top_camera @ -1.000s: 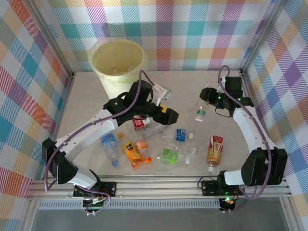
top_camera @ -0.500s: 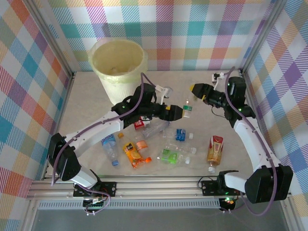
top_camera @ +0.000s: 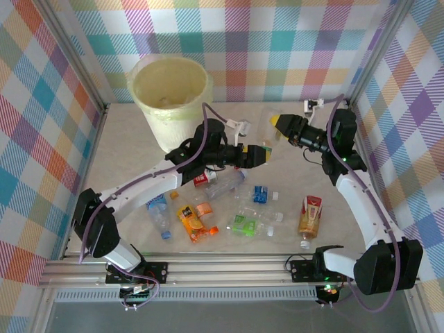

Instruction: Put the plastic bottles in the bin

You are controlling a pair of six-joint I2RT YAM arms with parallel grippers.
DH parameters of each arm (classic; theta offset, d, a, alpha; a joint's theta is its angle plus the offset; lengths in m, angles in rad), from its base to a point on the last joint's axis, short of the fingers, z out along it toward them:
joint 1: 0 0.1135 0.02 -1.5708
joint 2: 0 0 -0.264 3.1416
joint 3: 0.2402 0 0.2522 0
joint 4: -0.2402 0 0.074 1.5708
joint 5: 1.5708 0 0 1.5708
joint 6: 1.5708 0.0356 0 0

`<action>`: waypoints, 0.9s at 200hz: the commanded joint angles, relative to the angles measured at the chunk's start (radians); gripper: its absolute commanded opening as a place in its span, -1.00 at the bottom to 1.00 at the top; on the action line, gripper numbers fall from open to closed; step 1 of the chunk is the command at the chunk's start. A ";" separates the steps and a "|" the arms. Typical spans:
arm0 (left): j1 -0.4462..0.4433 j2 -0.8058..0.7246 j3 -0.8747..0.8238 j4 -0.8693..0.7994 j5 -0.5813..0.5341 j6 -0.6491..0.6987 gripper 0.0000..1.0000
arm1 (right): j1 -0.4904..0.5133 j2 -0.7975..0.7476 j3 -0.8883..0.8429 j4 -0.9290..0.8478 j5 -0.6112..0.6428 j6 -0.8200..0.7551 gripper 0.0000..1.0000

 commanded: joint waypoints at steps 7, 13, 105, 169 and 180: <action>-0.013 0.012 0.003 0.042 0.031 -0.009 0.26 | 0.008 -0.007 -0.022 0.074 -0.032 0.032 0.07; -0.013 0.013 0.004 0.043 0.033 -0.010 0.19 | 0.009 -0.005 -0.025 0.076 -0.033 0.033 0.07; -0.013 -0.030 0.010 -0.011 0.002 0.036 -0.41 | 0.014 0.015 -0.056 0.077 -0.021 0.045 0.25; 0.044 -0.075 0.064 -0.191 -0.054 0.092 -0.42 | 0.013 -0.050 -0.041 -0.019 -0.055 -0.038 0.83; 0.059 -0.088 0.079 -0.233 -0.061 0.117 -0.42 | 0.012 -0.071 -0.048 -0.046 -0.066 -0.063 0.86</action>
